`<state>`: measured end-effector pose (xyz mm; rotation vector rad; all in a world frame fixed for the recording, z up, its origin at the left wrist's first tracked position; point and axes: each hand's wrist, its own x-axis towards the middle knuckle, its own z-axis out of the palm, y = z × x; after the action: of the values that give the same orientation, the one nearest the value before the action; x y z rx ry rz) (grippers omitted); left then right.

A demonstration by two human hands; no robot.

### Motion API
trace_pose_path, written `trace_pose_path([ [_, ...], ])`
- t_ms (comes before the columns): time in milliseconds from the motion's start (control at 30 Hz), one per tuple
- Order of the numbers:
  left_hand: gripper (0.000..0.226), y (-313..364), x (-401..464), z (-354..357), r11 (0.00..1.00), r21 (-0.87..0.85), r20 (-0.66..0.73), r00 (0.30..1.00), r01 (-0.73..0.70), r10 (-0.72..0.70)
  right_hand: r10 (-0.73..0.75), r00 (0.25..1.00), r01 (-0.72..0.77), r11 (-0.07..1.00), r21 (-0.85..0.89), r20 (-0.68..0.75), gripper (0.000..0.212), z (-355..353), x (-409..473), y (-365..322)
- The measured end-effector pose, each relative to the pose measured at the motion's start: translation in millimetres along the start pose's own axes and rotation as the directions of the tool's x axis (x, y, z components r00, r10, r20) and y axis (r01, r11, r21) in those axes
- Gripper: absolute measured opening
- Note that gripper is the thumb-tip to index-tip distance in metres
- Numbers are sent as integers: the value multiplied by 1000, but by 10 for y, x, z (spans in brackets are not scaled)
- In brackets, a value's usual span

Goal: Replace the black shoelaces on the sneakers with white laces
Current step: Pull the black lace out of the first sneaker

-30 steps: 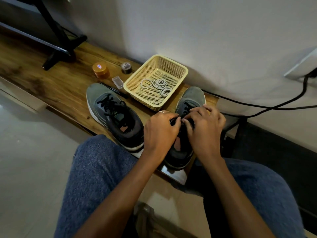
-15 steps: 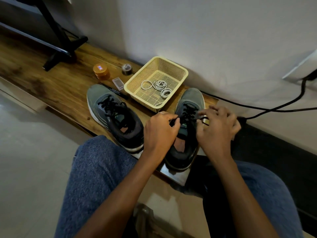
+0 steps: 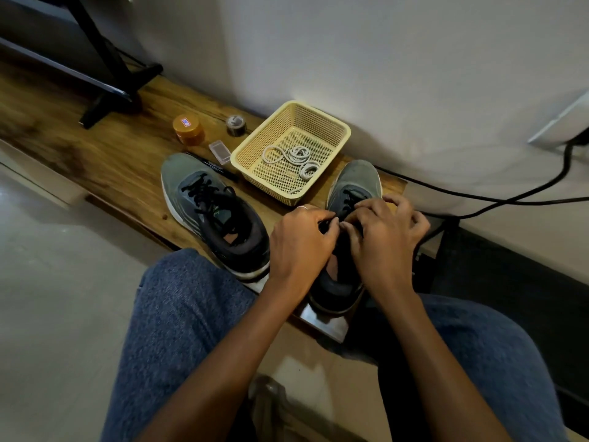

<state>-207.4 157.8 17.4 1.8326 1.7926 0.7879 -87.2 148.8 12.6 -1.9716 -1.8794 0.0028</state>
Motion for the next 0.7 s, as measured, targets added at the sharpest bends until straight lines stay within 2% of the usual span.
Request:
trace_pose_path([
  [133,23,11,-3,-8,999,36,14,1000,14,-14,41,997,-42,999,-26,-62,5,-124,25,26],
  [267,22,-2,10,-9,999,10,6,999,34,-35,225,967,-231,972,-43,-117,9,-327,60,172],
  [367,22,-1,8,-8,999,17,8,1000,30,-30,308,947,-313,949,-42,-95,9,-349,61,192],
  [433,23,-23,14,-14,999,18,3,999,36,-37,264,963,-266,964,-29,-48,12,-301,50,156],
  [567,23,-27,12,-29,1000,12,3,1000,18,-18,40,999,-41,999,10,29,26,-190,34,35],
  [700,24,-22,14,-36,1000,12,12,1000,24,-24,6,996,-1,999,-48,88,19,-39,10,-87],
])
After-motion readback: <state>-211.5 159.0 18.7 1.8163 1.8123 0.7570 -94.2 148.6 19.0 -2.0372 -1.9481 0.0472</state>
